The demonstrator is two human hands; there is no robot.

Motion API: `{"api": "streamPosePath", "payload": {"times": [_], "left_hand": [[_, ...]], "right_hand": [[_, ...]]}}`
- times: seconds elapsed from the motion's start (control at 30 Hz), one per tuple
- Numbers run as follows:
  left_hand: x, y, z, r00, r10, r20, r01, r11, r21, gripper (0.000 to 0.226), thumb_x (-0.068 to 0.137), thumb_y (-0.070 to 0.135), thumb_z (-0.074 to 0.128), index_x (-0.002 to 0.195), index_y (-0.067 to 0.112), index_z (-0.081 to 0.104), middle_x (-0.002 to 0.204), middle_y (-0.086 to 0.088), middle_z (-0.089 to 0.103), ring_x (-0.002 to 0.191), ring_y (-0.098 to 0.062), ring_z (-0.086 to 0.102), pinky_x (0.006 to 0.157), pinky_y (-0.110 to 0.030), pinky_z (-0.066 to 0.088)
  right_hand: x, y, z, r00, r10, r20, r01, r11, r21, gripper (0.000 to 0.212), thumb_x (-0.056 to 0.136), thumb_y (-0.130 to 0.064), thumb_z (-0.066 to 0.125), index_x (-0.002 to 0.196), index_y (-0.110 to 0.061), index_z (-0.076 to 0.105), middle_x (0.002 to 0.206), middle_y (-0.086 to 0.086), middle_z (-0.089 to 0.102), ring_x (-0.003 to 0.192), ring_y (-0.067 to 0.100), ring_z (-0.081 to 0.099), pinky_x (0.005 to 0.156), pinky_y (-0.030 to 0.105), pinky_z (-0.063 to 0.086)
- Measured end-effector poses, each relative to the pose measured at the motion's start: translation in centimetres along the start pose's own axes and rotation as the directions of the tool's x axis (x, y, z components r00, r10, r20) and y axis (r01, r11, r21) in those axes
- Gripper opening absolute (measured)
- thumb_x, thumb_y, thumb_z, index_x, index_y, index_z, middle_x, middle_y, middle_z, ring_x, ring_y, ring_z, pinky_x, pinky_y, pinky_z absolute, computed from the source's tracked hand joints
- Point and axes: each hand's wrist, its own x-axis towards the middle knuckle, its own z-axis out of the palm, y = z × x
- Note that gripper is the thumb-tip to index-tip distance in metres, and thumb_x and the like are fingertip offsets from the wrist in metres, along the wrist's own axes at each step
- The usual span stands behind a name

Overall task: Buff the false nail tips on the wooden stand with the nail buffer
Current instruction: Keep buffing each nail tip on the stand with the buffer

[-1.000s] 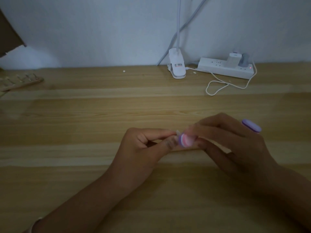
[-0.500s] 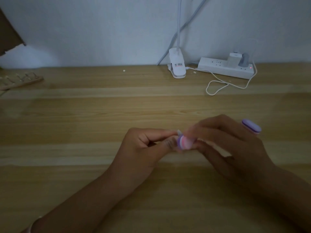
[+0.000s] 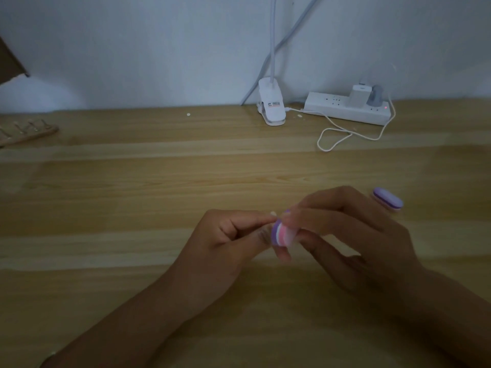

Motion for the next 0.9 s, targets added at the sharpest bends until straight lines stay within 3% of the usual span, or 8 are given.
{"api": "streamPosePath", "payload": {"times": [0.07, 0.17, 0.33, 0.47, 0.57, 0.7, 0.8, 0.9], "left_hand": [[0.0, 0.1, 0.0, 1.000, -0.004, 0.017, 0.005, 0.999, -0.035, 0.020, 0.093, 0.003, 0.052, 0.086, -0.002, 0.071, 0.055, 0.018, 0.061, 0.046, 0.015, 0.050, 0.055, 0.007, 0.033], [-0.2, 0.3, -0.2, 1.000, -0.015, 0.001, 0.015, 0.995, -0.097, 0.023, 0.089, 0.010, 0.055, 0.087, -0.006, 0.071, 0.065, -0.004, 0.068, 0.046, 0.013, 0.052, 0.056, 0.007, 0.034], [-0.2, 0.4, -0.4, 0.997, -0.046, 0.058, 0.054, 0.989, -0.137, 0.025, 0.090, 0.011, 0.055, 0.084, -0.009, 0.069, 0.062, 0.000, 0.066, 0.044, 0.010, 0.050, 0.051, 0.003, 0.036], [-0.2, 0.3, -0.6, 0.994, -0.092, 0.063, 0.098, 0.989, -0.109, 0.025, 0.092, 0.022, 0.055, 0.079, 0.007, 0.071, 0.062, -0.005, 0.065, 0.038, -0.001, 0.031, 0.042, -0.007, 0.029], [-0.3, 0.3, -0.4, 0.994, -0.072, 0.078, 0.079, 0.993, -0.084, 0.033, 0.092, 0.026, 0.053, 0.078, -0.002, 0.064, 0.059, -0.002, 0.056, 0.041, 0.001, 0.034, 0.044, -0.007, 0.029], [-0.3, 0.3, -0.2, 0.994, -0.080, 0.073, 0.084, 0.995, -0.048, 0.029, 0.097, 0.021, 0.044, 0.078, 0.005, 0.060, 0.060, 0.000, 0.051, 0.043, 0.002, 0.035, 0.046, -0.006, 0.029], [-0.3, 0.4, 0.0, 0.993, -0.080, 0.082, 0.083, 0.996, -0.044, 0.035, 0.093, 0.027, 0.047, 0.075, -0.001, 0.053, 0.058, 0.003, 0.047, 0.044, 0.002, 0.034, 0.046, -0.006, 0.028], [-0.4, 0.4, 0.0, 0.990, -0.111, 0.084, 0.116, 0.992, -0.052, 0.029, 0.095, 0.025, 0.044, 0.074, 0.008, 0.054, 0.058, 0.003, 0.043, 0.043, -0.003, 0.029, 0.043, -0.009, 0.026]], "right_hand": [[-0.1, 0.4, -0.1, 1.000, -0.009, 0.014, 0.009, 1.000, -0.023, 0.020, 0.094, -0.006, 0.062, 0.112, -0.016, 0.064, 0.102, 0.000, 0.064, 0.100, 0.003, 0.059, 0.095, 0.008, 0.036], [0.0, 1.1, -0.5, 0.999, 0.036, 0.008, -0.035, 0.998, -0.052, 0.019, 0.092, -0.004, 0.064, 0.108, -0.014, 0.068, 0.099, 0.002, 0.066, 0.100, 0.003, 0.058, 0.094, 0.005, 0.034], [-0.1, 0.2, -0.1, 0.999, -0.051, 0.020, 0.051, 0.998, -0.022, 0.025, 0.096, -0.003, 0.064, 0.115, -0.018, 0.066, 0.106, -0.003, 0.060, 0.100, 0.001, 0.059, 0.095, 0.010, 0.038], [0.0, 0.7, -0.5, 0.999, 0.035, -0.003, -0.035, 0.999, -0.028, 0.025, 0.092, -0.001, 0.066, 0.112, -0.015, 0.063, 0.100, 0.003, 0.064, 0.095, 0.006, 0.062, 0.091, 0.010, 0.041], [-0.1, -0.1, -0.1, 0.999, -0.027, 0.026, 0.027, 0.999, -0.017, 0.025, 0.095, -0.005, 0.063, 0.117, -0.017, 0.062, 0.106, -0.004, 0.061, 0.100, 0.000, 0.059, 0.093, 0.010, 0.039], [0.0, 0.7, -0.5, 1.000, 0.020, 0.024, -0.017, 0.994, -0.105, 0.023, 0.091, -0.003, 0.067, 0.113, -0.010, 0.069, 0.100, 0.005, 0.068, 0.095, 0.006, 0.060, 0.094, 0.005, 0.033], [-0.2, -0.2, 0.0, 0.999, -0.005, 0.039, 0.009, 0.995, -0.099, 0.025, 0.095, -0.005, 0.064, 0.119, -0.015, 0.066, 0.104, 0.000, 0.064, 0.096, 0.007, 0.060, 0.094, 0.009, 0.037], [0.0, 0.3, -0.5, 0.999, -0.007, 0.041, 0.013, 0.990, -0.141, 0.028, 0.092, -0.001, 0.066, 0.117, -0.015, 0.065, 0.102, 0.003, 0.066, 0.096, 0.007, 0.060, 0.094, 0.006, 0.033]]}}
